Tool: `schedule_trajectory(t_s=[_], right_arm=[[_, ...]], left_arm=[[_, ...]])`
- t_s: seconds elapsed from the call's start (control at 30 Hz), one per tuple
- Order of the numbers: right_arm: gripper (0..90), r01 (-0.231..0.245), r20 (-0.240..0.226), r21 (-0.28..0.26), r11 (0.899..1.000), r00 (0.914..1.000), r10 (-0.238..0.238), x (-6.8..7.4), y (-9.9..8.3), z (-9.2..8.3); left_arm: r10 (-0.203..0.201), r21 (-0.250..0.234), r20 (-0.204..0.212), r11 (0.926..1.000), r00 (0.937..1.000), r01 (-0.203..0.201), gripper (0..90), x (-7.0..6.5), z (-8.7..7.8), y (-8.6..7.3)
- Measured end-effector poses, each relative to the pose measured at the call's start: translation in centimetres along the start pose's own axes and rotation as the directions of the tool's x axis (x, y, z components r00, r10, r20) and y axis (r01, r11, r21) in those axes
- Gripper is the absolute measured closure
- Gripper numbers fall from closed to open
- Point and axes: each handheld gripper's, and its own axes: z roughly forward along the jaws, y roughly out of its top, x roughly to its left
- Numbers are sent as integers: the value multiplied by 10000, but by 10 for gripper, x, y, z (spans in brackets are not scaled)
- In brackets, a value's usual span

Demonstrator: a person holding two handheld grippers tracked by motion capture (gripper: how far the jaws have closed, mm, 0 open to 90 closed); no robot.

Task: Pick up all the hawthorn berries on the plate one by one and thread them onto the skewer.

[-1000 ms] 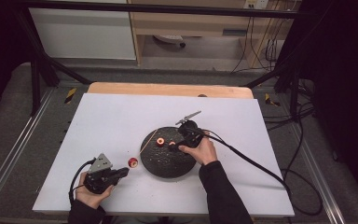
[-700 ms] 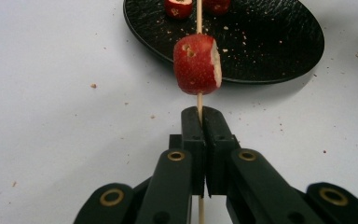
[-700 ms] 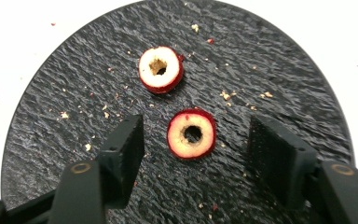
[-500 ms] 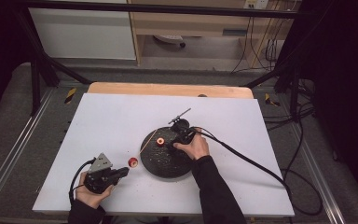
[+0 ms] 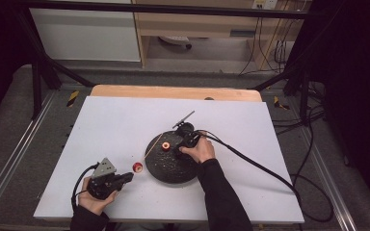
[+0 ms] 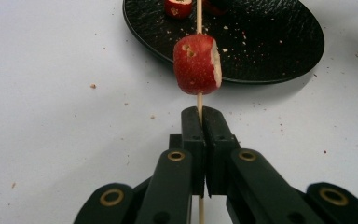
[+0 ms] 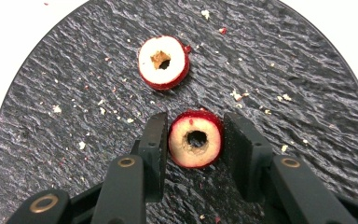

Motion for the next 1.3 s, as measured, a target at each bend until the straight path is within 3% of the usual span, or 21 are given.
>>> schedule_trajectory(t_s=[0.47, 0.73, 1.03, 1.3], right_arm=[[630, -423, -49, 61, 9991, 9991, 424, -1, 1, -2], [633, -677, -176, -160, 9976, 9976, 674, 2, 1, -15], [634, -694, -397, -764, 9947, 9970, 665, 8, -5, -34], [634, -1087, -790, -1563, 9817, 9921, 972, 10, -18, -49]], left_arm=[[23, 6, -32, 10000, 10000, -23, 883, -1, 0, 0], [61, 20, -38, 10000, 10000, -61, 883, -1, 1, 1], [80, 3, -35, 10000, 10000, -80, 883, -2, 0, 1], [55, -41, -9, 10000, 10000, -55, 882, -3, 1, 1]])
